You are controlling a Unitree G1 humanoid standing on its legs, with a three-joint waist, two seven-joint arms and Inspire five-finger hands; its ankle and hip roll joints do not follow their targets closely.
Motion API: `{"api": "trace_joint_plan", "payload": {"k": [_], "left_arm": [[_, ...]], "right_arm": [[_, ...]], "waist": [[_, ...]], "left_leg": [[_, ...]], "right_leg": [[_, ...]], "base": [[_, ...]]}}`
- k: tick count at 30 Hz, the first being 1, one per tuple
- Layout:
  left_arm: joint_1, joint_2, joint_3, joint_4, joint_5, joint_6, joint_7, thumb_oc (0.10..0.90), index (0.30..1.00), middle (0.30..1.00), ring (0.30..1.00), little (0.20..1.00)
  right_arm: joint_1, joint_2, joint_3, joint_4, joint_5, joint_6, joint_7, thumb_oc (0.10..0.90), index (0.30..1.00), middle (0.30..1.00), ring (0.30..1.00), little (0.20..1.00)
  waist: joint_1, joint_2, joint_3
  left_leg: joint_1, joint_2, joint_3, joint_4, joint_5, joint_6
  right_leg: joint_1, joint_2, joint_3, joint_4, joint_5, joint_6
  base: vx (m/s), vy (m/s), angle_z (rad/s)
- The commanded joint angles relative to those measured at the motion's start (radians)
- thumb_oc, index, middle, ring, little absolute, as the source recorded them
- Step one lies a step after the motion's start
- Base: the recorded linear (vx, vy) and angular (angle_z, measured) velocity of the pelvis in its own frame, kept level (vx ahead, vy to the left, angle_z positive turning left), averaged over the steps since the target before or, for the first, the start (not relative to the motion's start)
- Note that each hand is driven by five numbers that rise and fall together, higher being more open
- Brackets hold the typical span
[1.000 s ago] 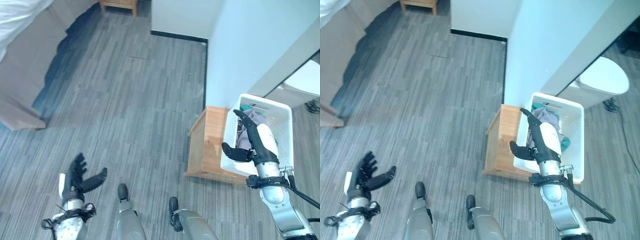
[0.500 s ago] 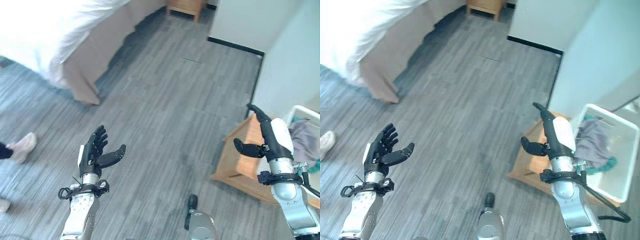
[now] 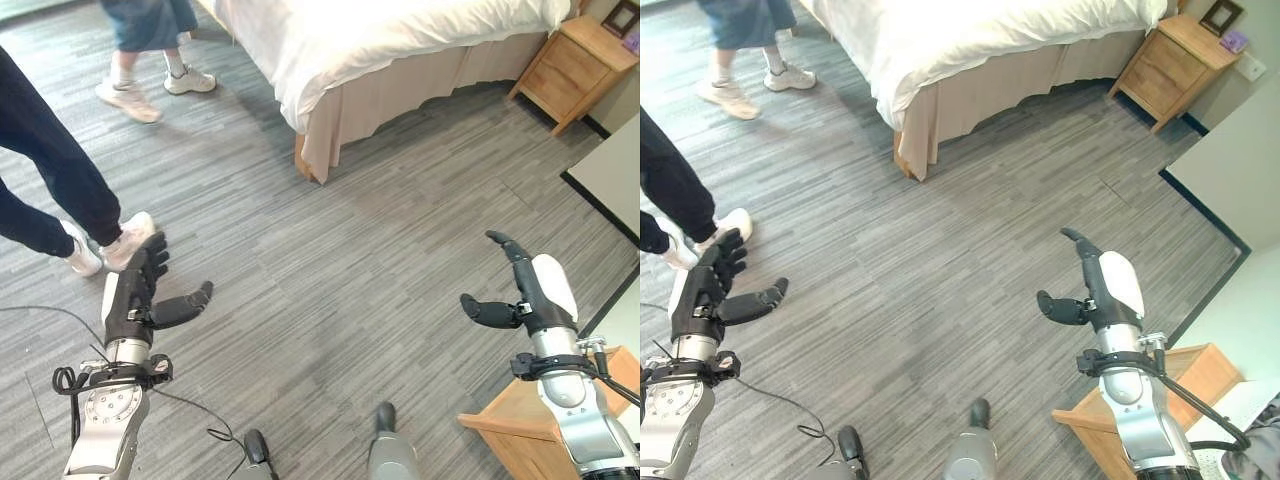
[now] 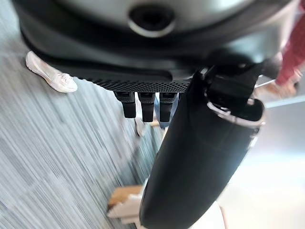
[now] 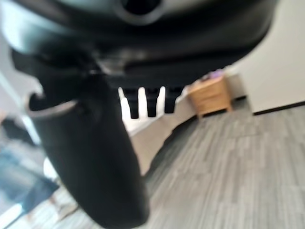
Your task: Pick up bed clothes into laundry basket.
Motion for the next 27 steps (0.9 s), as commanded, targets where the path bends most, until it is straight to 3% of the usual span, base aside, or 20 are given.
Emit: {"api": "trace_joint_plan", "payload": {"k": [1, 2, 4, 7, 13, 15, 16, 17, 18, 19, 21, 26, 27], "left_arm": [[-0.021, 0.021, 0.060, -0.077, 0.065, -0.072, 0.016, 0.800, 0.900, 0.900, 0.900, 0.900], [-0.015, 0.014, 0.062, -0.066, 0.067, -0.068, 0.015, 0.800, 0.900, 0.900, 0.900, 0.900], [-0.004, 0.008, 0.064, -0.040, 0.073, -0.057, 0.013, 0.800, 0.900, 0.900, 0.900, 0.900], [0.015, 0.002, 0.072, -0.020, 0.082, -0.048, 0.009, 0.800, 0.900, 0.900, 0.900, 0.900], [-0.034, 0.082, 0.098, -0.004, 0.138, -0.074, 0.032, 0.800, 0.900, 0.900, 0.900, 0.900], [-0.089, 0.135, 0.109, 0.043, 0.178, -0.080, 0.080, 0.800, 0.900, 0.900, 0.900, 0.900], [-0.114, 0.155, 0.105, 0.059, 0.190, -0.084, 0.099, 0.800, 0.900, 0.900, 0.900, 0.900], [-0.137, 0.168, 0.102, 0.070, 0.186, -0.090, 0.120, 0.800, 0.900, 0.900, 0.900, 0.900], [-0.142, 0.187, 0.109, 0.090, 0.178, -0.096, 0.132, 0.800, 0.900, 0.900, 0.900, 0.900], [-0.142, 0.187, 0.109, 0.090, 0.178, -0.096, 0.132, 0.800, 0.900, 0.900, 0.900, 0.900], [-0.129, 0.203, 0.107, 0.057, 0.213, -0.110, 0.142, 0.800, 0.900, 0.900, 0.900, 0.900], [-0.078, 0.175, 0.107, 0.026, 0.220, -0.110, 0.101, 0.800, 0.900, 0.900, 0.900, 0.900], [-0.066, 0.166, 0.082, 0.009, 0.289, -0.089, 0.099, 0.800, 0.900, 0.900, 0.900, 0.900]], "right_arm": [[-0.101, -0.053, -0.048, -0.028, 0.008, -0.023, -0.045, 0.800, 0.900, 0.900, 0.900, 0.900], [-0.097, -0.054, -0.047, -0.017, 0.007, -0.021, -0.044, 0.800, 0.900, 0.900, 0.900, 0.900], [-0.086, -0.055, -0.049, -0.004, 0.003, -0.014, -0.044, 0.800, 0.900, 0.900, 0.900, 0.900], [-0.086, -0.080, -0.047, 0.000, -0.011, -0.006, -0.035, 0.800, 0.900, 0.900, 0.900, 0.900], [-0.085, -0.151, -0.086, 0.015, 0.008, -0.017, -0.033, 0.800, 0.900, 0.900, 0.900, 0.900], [-0.099, -0.202, -0.093, 0.029, 0.014, -0.027, -0.037, 0.800, 0.900, 0.900, 0.900, 0.900], [-0.109, -0.225, -0.093, 0.041, 0.014, -0.029, -0.042, 0.800, 0.900, 0.900, 0.900, 0.900], [-0.127, -0.254, -0.083, 0.059, 0.009, -0.030, -0.047, 0.800, 0.900, 0.900, 0.900, 0.900], [-0.135, -0.315, -0.081, 0.077, -0.012, -0.028, -0.043, 0.800, 0.900, 0.900, 0.900, 0.900], [-0.132, -0.315, -0.083, 0.075, -0.012, -0.028, -0.043, 0.800, 0.900, 0.900, 0.900, 0.900], [-0.066, -0.332, -0.134, 0.087, -0.052, -0.029, -0.047, 0.800, 0.900, 0.900, 0.900, 0.900], [-0.026, -0.294, -0.166, 0.071, -0.023, -0.036, -0.034, 0.800, 0.900, 0.900, 0.900, 0.900], [-0.026, -0.274, -0.159, 0.065, -0.030, -0.039, -0.031, 0.800, 0.900, 0.900, 0.900, 0.900]], "waist": [[-0.010, 0.055, -0.034], [-0.001, 0.050, -0.052], [0.008, 0.043, -0.078], [0.001, 0.047, -0.101], [-0.010, 0.042, -0.099], [-0.003, 0.020, -0.076], [-0.002, 0.004, -0.063], [-0.006, -0.007, -0.065], [-0.002, 0.002, -0.084], [-0.001, 0.002, -0.084], [-0.025, 0.026, -0.131], [-0.028, 0.031, -0.146], [-0.028, 0.030, -0.145]], "left_leg": [[0.007, 0.009, -0.015, -0.026, -0.121, -0.024], [-0.005, 0.000, -0.020, -0.026, -0.121, -0.024], [-0.017, -0.012, -0.023, -0.026, -0.119, -0.026], [-0.022, -0.010, -0.006, -0.026, -0.115, -0.025], [-0.024, -0.007, 0.022, 0.012, -0.100, -0.045], [-0.088, 0.015, 0.018, 0.177, -0.125, -0.076], [-0.133, 0.050, 0.026, 0.265, -0.133, -0.096], [-0.135, 0.095, 0.055, 0.270, -0.122, -0.111], [-0.068, 0.122, 0.073, 0.181, -0.125, -0.111], [-0.063, 0.120, 0.074, 0.175, -0.123, -0.111], [0.012, 0.095, 0.062, 0.004, -0.075, -0.103], [0.043, 0.083, 0.069, -0.026, -0.078, -0.092], [0.047, 0.082, 0.077, -0.026, -0.081, -0.090]], "right_leg": [[0.010, 0.128, 0.063, 0.126, -0.185, -0.016], [0.046, 0.153, 0.073, 0.074, -0.231, -0.029], [0.081, 0.164, 0.081, -0.002, -0.248, -0.048], [0.081, 0.186, 0.117, -0.058, -0.225, -0.061], [0.136, 0.178, 0.107, -0.162, -0.209, -0.068], [0.158, 0.162, 0.088, -0.168, -0.214, -0.084], [0.164, 0.149, 0.081, -0.166, -0.216, -0.090], [0.158, 0.136, 0.072, -0.166, -0.207, -0.088], [0.155, 0.129, 0.055, -0.171, -0.202, -0.070], [0.155, 0.128, 0.056, -0.171, -0.202, -0.070], [0.146, 0.122, 0.028, -0.141, -0.189, -0.054], [0.152, 0.109, 0.016, -0.127, -0.185, -0.042], [0.152, 0.106, 0.017, -0.125, -0.182, -0.037]], "base": [[-0.21, 0.126, 0.17], [-0.14, 0.059, 0.24], [-0.06, -0.015, 0.11], [-0.06, -0.032, -0.11], [-0.04, -0.035, -0.11], [-0.13, -0.071, -0.03], [-0.17, -0.014, 0.02], [-0.10, 0.100, 0.19], [-0.04, 0.116, 0.21], [0.03, 0.166, 0.17], [0.10, 0.181, 0.13], [0.07, 0.085, 0.18], [0.04, 0.048, -0.01]]}}
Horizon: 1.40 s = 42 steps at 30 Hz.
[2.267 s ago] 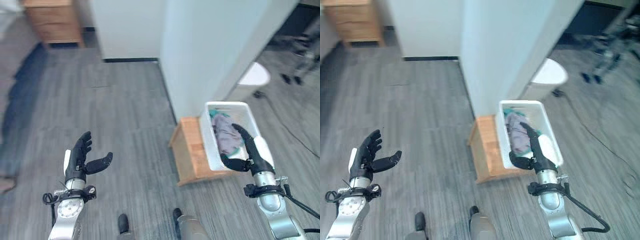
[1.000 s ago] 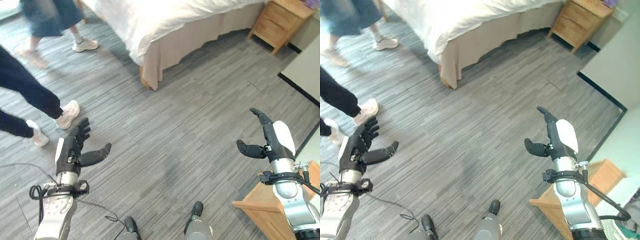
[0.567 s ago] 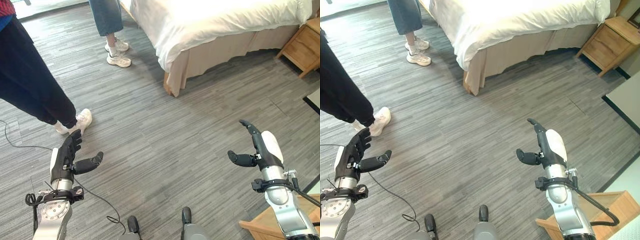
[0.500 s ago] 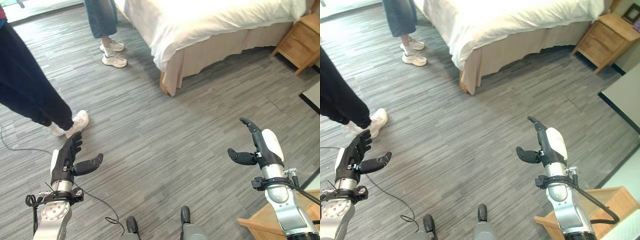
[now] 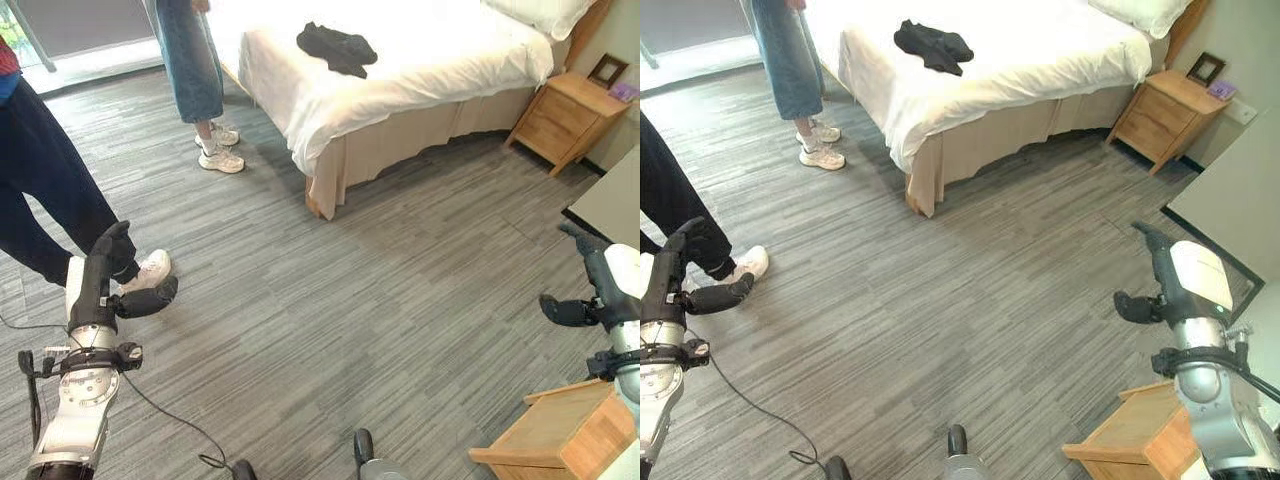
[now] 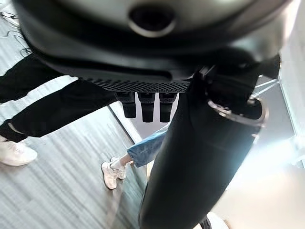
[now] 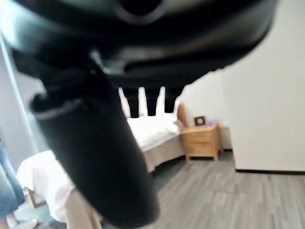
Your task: Pick up bed clothes into laundry basket.
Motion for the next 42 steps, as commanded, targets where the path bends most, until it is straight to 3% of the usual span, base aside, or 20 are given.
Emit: {"api": "trace_joint_plan", "payload": {"k": [1, 11, 12, 15, 17, 18, 21, 24, 26, 27, 28, 30, 32, 33, 34, 35, 38, 39, 40, 42], "left_arm": [[-0.055, 0.032, 0.057, -0.072, 0.077, -0.077, -0.005, 0.800, 0.900, 0.900, 0.900, 0.900], [-0.066, 0.000, 0.052, -0.046, 0.009, -0.094, -0.001, 0.800, 0.900, 0.900, 0.900, 0.900], [-0.007, -0.184, 0.012, 0.084, 0.194, 0.015, -0.026, 0.800, 0.900, 0.900, 0.900, 0.900], [0.006, -0.189, 0.012, 0.089, 0.205, 0.018, -0.038, 0.800, 0.900, 0.900, 0.900, 0.900], [-0.015, -0.184, 0.006, 0.088, 0.237, 0.023, -0.014, 0.800, 0.900, 0.900, 0.900, 0.900], [-0.015, -0.184, 0.005, 0.088, 0.238, 0.024, -0.014, 0.800, 0.900, 0.900, 0.900, 0.900], [-0.062, -0.166, -0.030, 0.077, 0.242, 0.015, -0.004, 0.800, 0.900, 0.900, 0.900, 0.900], [-0.085, -0.151, -0.039, 0.080, 0.237, 0.009, -0.010, 0.800, 0.900, 0.900, 0.900, 0.900], [-0.096, -0.139, -0.047, 0.078, 0.233, 0.001, -0.010, 0.800, 0.900, 0.900, 0.900, 0.900], [-0.115, -0.125, -0.057, 0.070, 0.218, -0.008, 0.006, 0.800, 0.900, 0.900, 0.900, 0.900], [-0.117, -0.125, -0.057, 0.071, 0.218, -0.008, 0.007, 0.800, 0.900, 0.900, 0.900, 0.900], [-0.148, -0.120, -0.077, 0.074, 0.201, -0.013, 0.032, 0.800, 0.900, 0.900, 0.900, 0.900], [-0.167, -0.122, -0.086, 0.079, 0.179, -0.014, 0.047, 0.800, 0.900, 0.900, 0.900, 0.900], [-0.164, -0.131, -0.089, 0.068, 0.163, -0.009, 0.060, 0.800, 0.900, 0.900, 0.900, 0.900], [-0.160, -0.142, -0.094, 0.061, 0.149, -0.010, 0.060, 0.800, 0.900, 0.900, 0.900, 0.900], [-0.152, -0.150, -0.094, 0.058, 0.144, -0.010, 0.059, 0.800, 0.900, 0.900, 0.900, 0.900], [-0.139, -0.164, -0.100, 0.052, 0.156, -0.008, 0.059, 0.800, 0.900, 0.900, 0.900, 0.900], [-0.128, -0.167, -0.097, 0.047, 0.163, -0.007, 0.060, 0.800, 0.900, 0.900, 0.900, 0.900], [-0.106, -0.174, -0.089, 0.040, 0.169, -0.006, 0.059, 0.800, 0.900, 0.900, 0.900, 0.900], [-0.100, -0.177, -0.084, 0.040, 0.169, -0.005, 0.068, 0.800, 0.900, 0.900, 0.900, 0.900]], "right_arm": [[-0.116, -0.056, -0.010, -0.013, -0.011, -0.045, -0.040, 0.800, 0.900, 0.900, 0.900, 0.900], [-0.113, -0.068, 0.034, 0.014, -0.018, -0.048, -0.033, 0.800, 0.900, 0.900, 0.900, 0.900], [0.011, 0.222, -0.029, 0.081, 0.067, 0.008, 0.003, 0.800, 0.900, 0.900, 0.900, 0.900], [0.019, 0.222, -0.027, 0.089, 0.063, 0.003, 0.010, 0.800, 0.900, 0.900, 0.900, 0.900], [0.011, 0.223, -0.015, 0.093, 0.057, -0.004, 0.003, 0.800, 0.900, 0.900, 0.900, 0.900], [0.011, 0.223, -0.015, 0.093, 0.057, -0.003, 0.003, 0.800, 0.900, 0.900, 0.900, 0.900], [-0.020, 0.214, 0.001, 0.097, 0.059, -0.009, -0.032, 0.800, 0.900, 0.900, 0.900, 0.900], [-0.058, 0.181, 0.017, 0.086, 0.051, -0.017, -0.037, 0.800, 0.900, 0.900, 0.900, 0.900], [-0.091, 0.149, 0.031, 0.071, 0.040, -0.025, -0.041, 0.800, 0.900, 0.900, 0.900, 0.900], [-0.125, 0.111, 0.046, 0.061, 0.037, -0.035, -0.054, 0.800, 0.900, 0.900, 0.900, 0.900], [-0.128, 0.110, 0.046, 0.062, 0.037, -0.035, -0.054, 0.800, 0.900, 0.900, 0.900, 0.900], [-0.154, 0.078, 0.060, 0.052, 0.035, -0.037, -0.065, 0.800, 0.900, 0.900, 0.900, 0.900], [-0.170, 0.066, 0.067, 0.036, 0.027, -0.030, -0.073, 0.800, 0.900, 0.900, 0.900, 0.900], [-0.193, 0.057, 0.071, 0.000, 0.023, -0.028, -0.079, 0.800, 0.900, 0.900, 0.900, 0.900], [-0.202, 0.054, 0.074, -0.006, 0.022, -0.025, -0.085, 0.800, 0.900, 0.900, 0.900, 0.900], [-0.208, 0.051, 0.072, -0.013, 0.024, -0.021, -0.084, 0.800, 0.900, 0.900, 0.900, 0.900], [-0.204, 0.050, 0.060, -0.029, 0.034, -0.023, -0.089, 0.800, 0.900, 0.900, 0.900, 0.900], [-0.209, 0.050, 0.062, -0.027, 0.040, -0.025, -0.093, 0.800, 0.900, 0.900, 0.900, 0.900], [-0.213, 0.047, 0.068, -0.026, 0.040, -0.028, -0.092, 0.800, 0.900, 0.900, 0.900, 0.900], [-0.226, 0.046, 0.081, -0.017, 0.042, -0.029, -0.097, 0.800, 0.900, 0.900, 0.900, 0.900]], "waist": [[0.028, 0.025, -0.034], [0.043, 0.012, -0.045], [0.104, 0.028, -0.048], [0.101, 0.040, -0.044], [0.095, 0.050, -0.036], [0.095, 0.053, -0.041], [0.087, 0.070, -0.030], [0.088, 0.080, -0.032], [0.092, 0.085, -0.025], [0.103, 0.081, 0.000], [0.102, 0.083, 0.003], [0.118, 0.079, 0.039], [0.117, 0.071, 0.054], [0.127, 0.077, 0.055], [0.132, 0.078, 0.056], [0.134, 0.081, 0.059], [0.142, 0.091, 0.061], [0.153, 0.102, 0.068], [0.171, 0.105, 0.069], [0.182, 0.099, 0.071]], "left_leg": [[0.047, 0.007, 0.022, 0.009, -0.133, 0.020], [0.048, 0.011, 0.015, 0.009, -0.122, 0.013], [0.058, 0.019, 0.116, 0.050, -0.160, 0.023], [0.060, 0.030, 0.103, 0.049, -0.144, 0.014], [0.046, 0.052, 0.106, 0.042, -0.091, 0.001], [0.055, 0.051, 0.089, 0.036, -0.108, -0.006], [0.034, 0.084, 0.080, 0.023, -0.047, -0.026], [0.036, 0.101, 0.082, 0.025, -0.041, -0.039], [0.026, 0.120, 0.062, 0.111, -0.073, -0.056], [-0.026, 0.155, 0.040, 0.275, -0.055, -0.074], [-0.033, 0.162, 0.036, 0.290, -0.060, -0.078], [-0.105, 0.208, -0.007, 0.461, 0.026, -0.078], [-0.148, 0.226, -0.006, 0.543, 0.015, -0.062], [-0.155, 0.155, -0.040, 0.507, -0.077, -0.040], [-0.167, 0.109, -0.051, 0.478, -0.130, -0.014], [-0.180, 0.073, -0.039, 0.435, -0.135, 0.014], [-0.220, 0.036, -0.037, 0.348, -0.094, 0.016], [-0.259, 0.025, -0.040, 0.284, -0.062, 0.008], [-0.296, 0.002, -0.071, 0.138, -0.021, -0.001], [-0.328, 0.000, -0.090, 0.075, -0.007, -0.004]], "right_leg": [[0.008, 0.029, -0.031, 0.092, -0.107, 0.008], [0.034, 0.027, -0.046, 0.059, -0.098, 0.011], [0.054, -0.036, -0.097, 0.010, -0.095, 0.077], [0.068, -0.021, -0.098, 0.008, -0.111, 0.062], [0.072, 0.003, -0.116, 0.006, -0.115, 0.039], [0.078, 0.004, -0.109, 0.007, -0.130, 0.045], [0.073, 0.033, -0.132, 0.010, -0.134, 0.016], [0.082, 0.044, -0.143, 0.007, -0.148, 0.008], [0.102, 0.054, -0.132, 0.009, -0.179, -0.004], [0.121, 0.071, -0.125, 0.013, -0.195, -0.037], [0.122, 0.076, -0.126, 0.012, -0.196, -0.040], [0.135, 0.096, -0.130, 0.026, -0.199, -0.080], [0.151, 0.100, -0.137, 0.038, -0.219, -0.100], [0.159, 0.098, -0.114, 0.056, -0.248, -0.097], [0.159, 0.095, -0.107, 0.068, -0.258, -0.095], [0.150, 0.091, -0.112, 0.078, -0.253, -0.092], [0.162, 0.098, -0.108, 0.080, -0.277, -0.083], [0.179, 0.109, -0.102, 0.072, -0.295, -0.078], [0.204, 0.114, -0.089, 0.058, -0.314, -0.069], [0.218, 0.109, -0.080, 0.050, -0.325, -0.062]], "base": [[0.04, 0.048, 0.02], [0.04, -0.010, 0.02], [0.00, -0.042, 0.03], [-0.08, -0.110, 0.00], [-0.11, -0.156, 0.14], [-0.05, -0.096, 0.18], [-0.11, -0.174, 0.24], [-0.05, -0.150, 0.22], [0.04, -0.182, 0.10], [0.05, -0.216, 0.02], [0.03, -0.226, -0.08], [-0.05, -0.199, -0.20], [0.05, -0.178, -0.23], [0.21, -0.067, -0.06], [0.21, -0.024, -0.13], [0.17, 0.011, -0.20], [0.20, 0.016, -0.12], [0.55, 0.059, 0.04], [0.44, 0.054, -0.07], [0.41, 0.037, -0.20]]}}
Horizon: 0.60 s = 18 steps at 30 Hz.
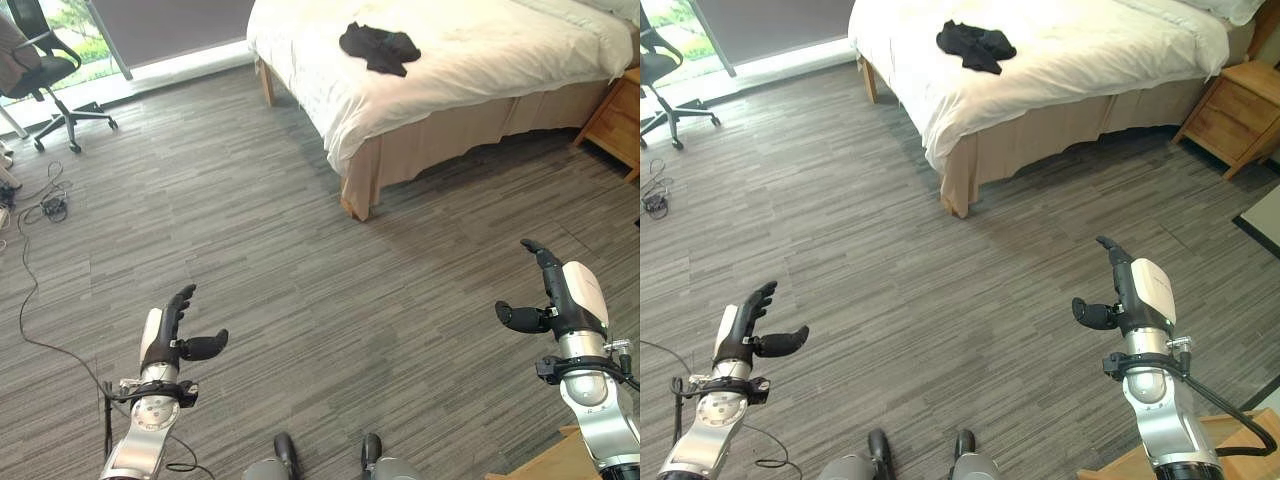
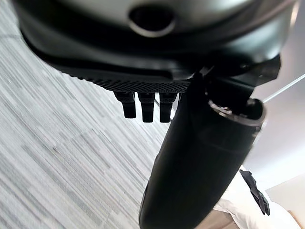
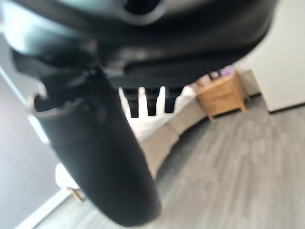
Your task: Pick up bed clothes into laundry basket.
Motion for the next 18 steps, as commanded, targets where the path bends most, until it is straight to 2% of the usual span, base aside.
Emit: {"api": "trace_joint_plan", "payload": {"k": [1, 3, 4, 5, 6, 7, 8, 9, 10, 11, 12, 14, 16, 18], "left_arm": [[-0.017, 0.072, 0.088, -0.125, 0.017, -0.071, 0.072, 0.800, 0.900, 0.900, 0.900, 0.900], [0.002, 0.074, 0.104, -0.150, 0.005, -0.074, 0.074, 0.800, 0.900, 0.900, 0.900, 0.900], [0.014, 0.077, 0.113, -0.165, 0.013, -0.069, 0.073, 0.800, 0.900, 0.900, 0.900, 0.900], [0.014, 0.078, 0.113, -0.166, 0.013, -0.069, 0.073, 0.800, 0.900, 0.900, 0.900, 0.900], [0.014, 0.086, 0.119, -0.169, 0.020, -0.068, 0.077, 0.800, 0.900, 0.900, 0.900, 0.900], [0.009, 0.094, 0.120, -0.166, 0.024, -0.064, 0.075, 0.800, 0.900, 0.900, 0.900, 0.900], [-0.010, 0.103, 0.112, -0.154, 0.024, -0.057, 0.077, 0.800, 0.900, 0.900, 0.900, 0.900], [-0.021, 0.108, 0.107, -0.153, 0.019, -0.055, 0.075, 0.800, 0.900, 0.900, 0.900, 0.900], [-0.023, 0.109, 0.107, -0.153, 0.019, -0.056, 0.075, 0.800, 0.900, 0.900, 0.900, 0.900], [-0.041, 0.133, 0.098, -0.161, 0.019, -0.056, 0.078, 0.800, 0.900, 0.900, 0.900, 0.900], [-0.041, 0.133, 0.098, -0.161, 0.019, -0.057, 0.078, 0.800, 0.900, 0.900, 0.900, 0.900], [-0.044, 0.143, 0.101, -0.172, 0.011, -0.059, 0.079, 0.800, 0.900, 0.900, 0.900, 0.900], [-0.047, 0.136, 0.110, -0.175, -0.001, -0.065, 0.079, 0.800, 0.900, 0.900, 0.900, 0.900], [-0.043, 0.127, 0.118, -0.174, -0.002, -0.069, 0.079, 0.800, 0.900, 0.900, 0.900, 0.900]], "right_arm": [[-0.112, -0.091, -0.014, -0.064, 0.000, -0.061, -0.062, 0.800, 0.900, 0.900, 0.900, 0.900], [-0.116, -0.089, 0.004, -0.081, 0.003, -0.068, -0.047, 0.800, 0.900, 0.900, 0.900, 0.900], [-0.111, -0.069, 0.017, -0.086, -0.012, -0.065, -0.037, 0.800, 0.900, 0.900, 0.900, 0.900], [-0.112, -0.068, 0.017, -0.086, -0.013, -0.065, -0.037, 0.800, 0.900, 0.900, 0.900, 0.900], [-0.113, -0.064, 0.020, -0.082, -0.016, -0.066, -0.039, 0.800, 0.900, 0.900, 0.900, 0.900], [-0.112, -0.047, 0.030, -0.077, -0.020, -0.066, -0.037, 0.800, 0.900, 0.900, 0.900, 0.900], [-0.100, 0.001, 0.050, -0.076, -0.046, -0.057, -0.028, 0.800, 0.900, 0.900, 0.900, 0.900], [-0.105, 0.011, 0.054, -0.078, -0.059, -0.050, -0.029, 0.800, 0.900, 0.900, 0.900, 0.900], [-0.107, 0.012, 0.054, -0.078, -0.060, -0.050, -0.029, 0.800, 0.900, 0.900, 0.900, 0.900], [-0.133, 0.019, 0.076, -0.088, -0.069, -0.050, -0.035, 0.800, 0.900, 0.900, 0.900, 0.900], [-0.134, 0.020, 0.076, -0.087, -0.070, -0.050, -0.035, 0.800, 0.900, 0.900, 0.900, 0.900], [-0.147, 0.017, 0.081, -0.098, -0.077, -0.052, -0.033, 0.800, 0.900, 0.900, 0.900, 0.900], [-0.157, 0.016, 0.077, -0.112, -0.076, -0.051, -0.026, 0.800, 0.900, 0.900, 0.900, 0.900], [-0.159, 0.015, 0.074, -0.116, -0.072, -0.053, -0.022, 0.800, 0.900, 0.900, 0.900, 0.900]], "waist": [[0.033, 0.000, -0.038], [0.043, -0.006, -0.061], [0.060, -0.007, -0.075], [0.063, -0.005, -0.076], [0.074, -0.013, -0.083], [0.085, -0.035, -0.091], [0.094, -0.070, -0.091], [0.085, -0.079, -0.087], [0.090, -0.078, -0.089], [0.072, -0.076, -0.073], [0.074, -0.077, -0.073], [0.064, -0.061, -0.065], [0.041, -0.038, -0.051], [0.021, -0.014, -0.040]], "left_leg": [[-0.169, 0.066, -0.028, 0.036, 0.056, 0.003], [-0.204, 0.092, -0.053, 0.014, 0.058, -0.004], [-0.209, 0.104, -0.056, 0.020, 0.135, -0.010], [-0.210, 0.108, -0.054, 0.017, 0.139, -0.010], [-0.210, 0.116, -0.052, 0.024, 0.169, -0.012], [-0.198, 0.109, -0.044, 0.033, 0.173, -0.001], [-0.172, 0.085, -0.015, 0.062, 0.142, 0.033], [-0.155, 0.075, 0.000, 0.079, 0.116, 0.049], [-0.160, 0.080, 0.005, 0.082, 0.116, 0.050], [-0.103, 0.065, 0.034, 0.088, 0.064, 0.082], [-0.104, 0.064, 0.037, 0.088, 0.063, 0.083], [-0.036, 0.058, 0.060, 0.078, 0.025, 0.099], [0.041, 0.046, 0.069, 0.057, -0.008, 0.101], [0.100, 0.041, 0.070, 0.040, -0.030, 0.094]], "right_leg": [[0.229, 0.032, -0.017, -0.024, -0.204, 0.091], [0.262, 0.027, 0.026, -0.049, -0.227, 0.112], [0.283, 0.017, 0.065, -0.040, -0.251, 0.117], [0.279, 0.020, 0.069, -0.039, -0.249, 0.117], [0.284, 0.011, 0.078, -0.028, -0.259, 0.118], [0.287, -0.009, 0.081, 0.009, -0.245, 0.133], [0.243, -0.048, 0.080, 0.150, -0.159, 0.182], [0.206, -0.070, 0.075, 0.245, -0.088, 0.205], [0.198, -0.068, 0.082, 0.247, -0.085, 0.205], [0.093, -0.109, 0.054, 0.449, 0.059, 0.225], [0.089, -0.111, 0.057, 0.454, 0.057, 0.227], [0.016, -0.166, -0.035, 0.541, 0.101, 0.224], [-0.053, -0.156, -0.090, 0.522, 0.031, 0.206], [-0.123, -0.113, -0.126, 0.450, -0.069, 0.184]], "base": [[0.53, 0.067, -0.29], [0.75, 0.155, -0.51], [0.70, 0.173, -0.80], [0.67, 0.178, -0.91], [0.49, 0.079, -0.97], [0.88, 0.150, -1.29], [0.82, 0.151, -1.30], [0.54, 0.126, -0.97], [0.44, 0.187, -0.31], [0.27, 0.143, -0.06], [0.43, 0.190, -0.18], [0.38, 0.149, -0.31], [0.46, 0.149, -0.22], [0.52, 0.048, 0.07]]}}
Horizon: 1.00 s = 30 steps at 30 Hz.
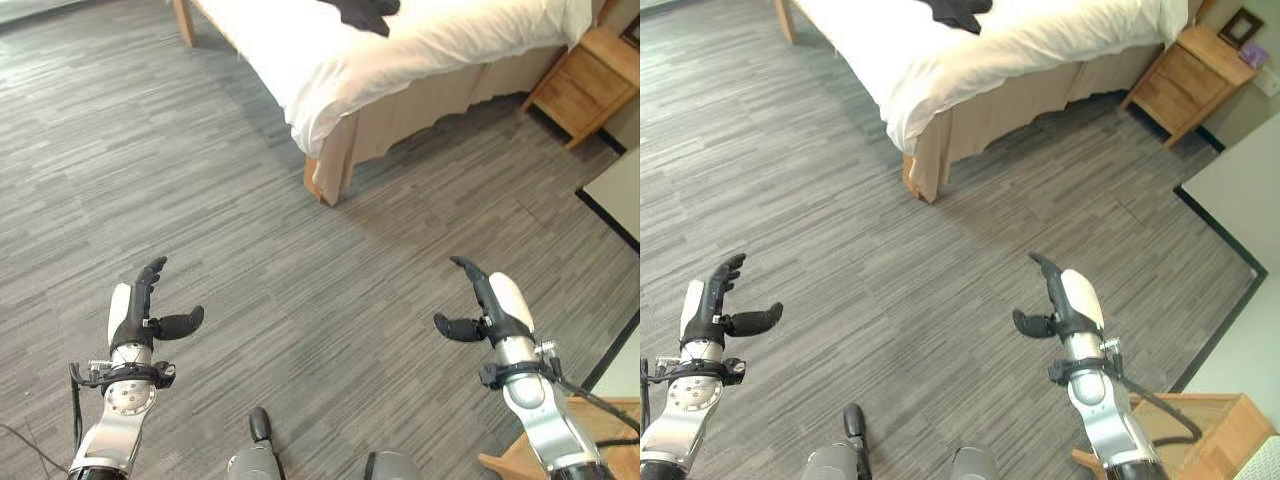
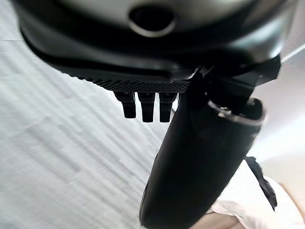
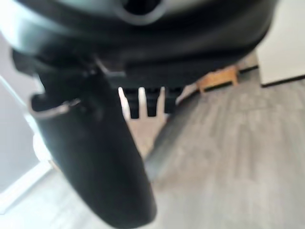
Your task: Pick up bed clothes into laundry basket.
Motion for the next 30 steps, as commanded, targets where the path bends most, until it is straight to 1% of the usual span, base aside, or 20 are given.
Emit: {"api": "trace_joint_plan", "payload": {"k": [1, 2, 3, 5, 7, 9, 10, 12, 14, 15, 16, 18, 21, 22, 23, 24, 25, 26, 28, 30], "left_arm": [[-0.014, 0.004, 0.060, -0.092, 0.004, -0.092, 0.034, 0.800, 0.900, 0.900, 0.900, 0.900], [-0.014, 0.004, 0.060, -0.092, 0.004, -0.092, 0.034, 0.800, 0.900, 0.900, 0.900, 0.900], [-0.029, -0.004, 0.059, -0.078, 0.015, -0.091, 0.035, 0.800, 0.900, 0.900, 0.900, 0.900], [-0.044, -0.007, 0.062, -0.066, 0.034, -0.089, 0.034, 0.800, 0.900, 0.900, 0.900, 0.900], [-0.074, -0.008, 0.061, -0.037, 0.049, -0.094, 0.042, 0.800, 0.900, 0.900, 0.900, 0.900], [-0.078, -0.008, 0.053, -0.028, 0.049, -0.098, 0.039, 0.800, 0.900, 0.900, 0.900, 0.900], [-0.064, -0.017, 0.044, -0.022, 0.052, -0.098, 0.031, 0.800, 0.900, 0.900, 0.900, 0.900], [-0.037, -0.033, 0.042, -0.027, 0.051, -0.100, 0.025, 0.800, 0.900, 0.900, 0.900, 0.900], [-0.025, -0.042, 0.041, -0.030, 0.047, -0.100, 0.016, 0.800, 0.900, 0.900, 0.900, 0.900], [0.007, -0.073, 0.039, -0.040, 0.005, -0.109, 0.005, 0.800, 0.900, 0.900, 0.900, 0.900], [0.007, -0.073, 0.039, -0.040, 0.005, -0.108, 0.005, 0.800, 0.900, 0.900, 0.900, 0.900], [0.014, -0.078, 0.033, -0.048, -0.011, -0.111, 0.001, 0.800, 0.900, 0.900, 0.900, 0.900], [0.015, -0.085, 0.026, -0.056, -0.021, -0.112, 0.002, 0.800, 0.900, 0.900, 0.900, 0.900], [0.013, -0.087, 0.024, -0.063, -0.020, -0.112, -0.002, 0.800, 0.900, 0.900, 0.900, 0.900], [0.014, -0.092, 0.020, -0.080, -0.013, -0.116, -0.009, 0.800, 0.900, 0.900, 0.900, 0.900], [0.018, -0.098, 0.014, -0.084, -0.007, -0.115, -0.008, 0.800, 0.900, 0.900, 0.900, 0.900], [0.018, -0.101, 0.013, -0.084, -0.007, -0.115, -0.008, 0.800, 0.900, 0.900, 0.900, 0.900], [0.026, -0.114, 0.013, -0.081, -0.005, -0.112, 0.000, 0.800, 0.900, 0.900, 0.900, 0.900], [0.029, -0.128, 0.011, -0.069, -0.006, -0.114, 0.009, 0.800, 0.900, 0.900, 0.900, 0.900], [0.029, -0.129, 0.010, -0.068, -0.006, -0.115, 0.009, 0.800, 0.900, 0.900, 0.900, 0.900]], "right_arm": [[-0.089, -0.090, -0.083, -0.044, -0.001, -0.040, -0.052, 0.800, 0.900, 0.900, 0.900, 0.900], [-0.089, -0.090, -0.083, -0.044, -0.001, -0.040, -0.052, 0.800, 0.900, 0.900, 0.900, 0.900], [-0.077, -0.090, -0.098, -0.041, 0.004, -0.039, -0.064, 0.800, 0.900, 0.900, 0.900, 0.900], [-0.068, -0.089, -0.115, -0.047, 0.004, -0.037, -0.069, 0.800, 0.900, 0.900, 0.900, 0.900], [-0.047, -0.072, -0.128, -0.050, -0.007, -0.031, -0.073, 0.800, 0.900, 0.900, 0.900, 0.900], [-0.035, -0.072, -0.130, -0.050, -0.011, -0.029, -0.069, 0.800, 0.900, 0.900, 0.900, 0.900], [-0.021, -0.070, -0.136, -0.044, -0.017, -0.029, -0.065, 0.800, 0.900, 0.900, 0.900, 0.900], [-0.013, -0.080, -0.140, -0.043, -0.017, -0.030, -0.062, 0.800, 0.900, 0.900, 0.900, 0.900], [-0.011, -0.082, -0.144, -0.044, -0.015, -0.031, -0.058, 0.800, 0.900, 0.900, 0.900, 0.900], [-0.005, -0.094, -0.143, -0.043, -0.005, -0.034, -0.055, 0.800, 0.900, 0.900, 0.900, 0.900], [-0.005, -0.094, -0.143, -0.043, -0.005, -0.034, -0.055, 0.800, 0.900, 0.900, 0.900, 0.900], [-0.009, -0.102, -0.146, -0.036, 0.009, -0.031, -0.058, 0.800, 0.900, 0.900, 0.900, 0.900], [-0.014, -0.112, -0.142, -0.024, 0.015, -0.026, -0.061, 0.800, 0.900, 0.900, 0.900, 0.900], [-0.016, -0.118, -0.141, -0.022, 0.015, -0.022, -0.059, 0.800, 0.900, 0.900, 0.900, 0.900], [-0.016, -0.126, -0.141, -0.028, 0.013, -0.024, -0.059, 0.800, 0.900, 0.900, 0.900, 0.900], [-0.015, -0.143, -0.141, -0.024, 0.010, -0.027, -0.059, 0.800, 0.900, 0.900, 0.900, 0.900], [-0.014, -0.146, -0.141, -0.023, 0.011, -0.027, -0.060, 0.800, 0.900, 0.900, 0.900, 0.900], [-0.019, -0.166, -0.136, -0.016, 0.011, -0.031, -0.062, 0.800, 0.900, 0.900, 0.900, 0.900], [-0.016, -0.175, -0.135, -0.001, 0.010, -0.029, -0.065, 0.800, 0.900, 0.900, 0.900, 0.900], [-0.010, -0.172, -0.140, -0.003, 0.011, -0.028, -0.065, 0.800, 0.900, 0.900, 0.900, 0.900]], "waist": [[-0.034, 0.033, -0.044], [-0.035, 0.033, -0.043], [-0.055, 0.028, -0.043], [-0.071, 0.036, -0.040], [-0.104, 0.054, -0.039], [-0.114, 0.054, -0.044], [-0.126, 0.055, -0.058], [-0.138, 0.076, -0.063], [-0.140, 0.092, -0.068], [-0.127, 0.101, -0.067], [-0.131, 0.104, -0.068], [-0.119, 0.090, -0.058], [-0.107, 0.089, -0.047], [-0.099, 0.083, -0.045], [-0.091, 0.087, -0.045], [-0.078, 0.094, -0.053], [-0.079, 0.091, -0.054], [-0.063, 0.110, -0.050], [-0.068, 0.103, -0.052], [-0.073, 0.101, -0.050]], "left_leg": [[-0.008, 0.027, -0.021, 0.003, -0.068, -0.079], [-0.007, 0.028, -0.022, 0.003, -0.068, -0.080], [0.042, 0.009, -0.033, 0.002, -0.105, -0.091], [0.094, 0.011, -0.042, -0.007, -0.133, -0.107], [0.158, 0.025, -0.055, -0.017, -0.174, -0.127], [0.178, 0.021, -0.071, -0.010, -0.202, -0.128], [0.205, 0.017, -0.095, 0.038, -0.240, -0.129], [0.213, 0.036, -0.102, 0.094, -0.252, -0.143], [0.198, 0.057, -0.104, 0.164, -0.225, -0.159], [0.079, 0.128, -0.117, 0.535, -0.043, -0.203], [0.072, 0.132, -0.123, 0.544, -0.046, -0.205], [0.026, 0.175, -0.078, 0.706, 0.004, -0.213], [-0.012, 0.226, -0.003, 0.735, -0.019, -0.232], [-0.042, 0.234, 0.032, 0.705, -0.035, -0.229], [-0.083, 0.218, 0.067, 0.551, -0.054, -0.222], [-0.103, 0.175, 0.087, 0.310, -0.030, -0.217], [-0.090, 0.162, 0.091, 0.283, -0.017, -0.214], [-0.109, 0.156, 0.076, 0.093, 0.097, -0.218], [-0.115, 0.169, 0.076, -0.007, 0.115, -0.238], [-0.119, 0.182, 0.093, -0.010, 0.123, -0.243]], "right_leg": [[0.112, 0.159, -0.106, -0.400, -0.077, -0.046], [0.115, 0.160, -0.107, -0.403, -0.076, -0.046], [0.085, 0.197, -0.100, -0.591, -0.037, -0.046], [0.028, 0.198, -0.096, -0.725, 0.035, -0.026], [-0.057, 0.177, -0.038, -0.747, 0.055, 0.002], [-0.047, 0.174, -0.011, -0.747, 0.061, -0.001], [-0.018, 0.160, 0.003, -0.737, 0.103, -0.014], [0.006, 0.159, -0.014, -0.724, 0.112, -0.022], [0.028, 0.163, -0.029, -0.724, 0.109, -0.035], [0.151, 0.191, -0.073, -0.747, 0.058, -0.106], [0.151, 0.194, -0.077, -0.747, 0.057, -0.108], [0.219, 0.211, -0.086, -0.752, 0.008, -0.146], [0.265, 0.221, -0.080, -0.752, -0.037, -0.149], [0.283, 0.218, -0.079, -0.752, -0.045, -0.148], [0.307, 0.218, -0.074, -0.752, -0.055, -0.135], [0.333, 0.209, -0.079, -0.752, -0.065, -0.112], [0.334, 0.202, -0.080, -0.752, -0.065, -0.110], [0.364, 0.198, -0.095, -0.752, -0.063, -0.100], [0.412, 0.175, -0.105, -0.752, -0.092, -0.091], [0.427, 0.173, -0.109, -0.752, -0.098, -0.091]], "base": [[0.44, -0.037, 0.02], [0.61, -0.151, 0.10], [0.48, -0.143, 0.57], [0.55, -0.180, 0.68], [0.53, -0.230, 0.83], [0.50, -0.278, 0.73], [0.52, -0.286, 0.58], [0.42, -0.246, 0.77], [0.42, -0.380, 0.39], [0.38, -0.452, 0.09], [0.53, -0.608, 0.11], [0.31, -0.307, -0.24], [0.28, -0.179, -0.22], [0.26, -0.050, -0.28], [0.45, 0.035, -0.15], [0.35, 0.089, -0.23], [0.35, 0.194, -0.26], [0.26, 0.140, -0.35], [0.33, 0.107, -0.38], [0.20, 0.047, -0.20]]}}
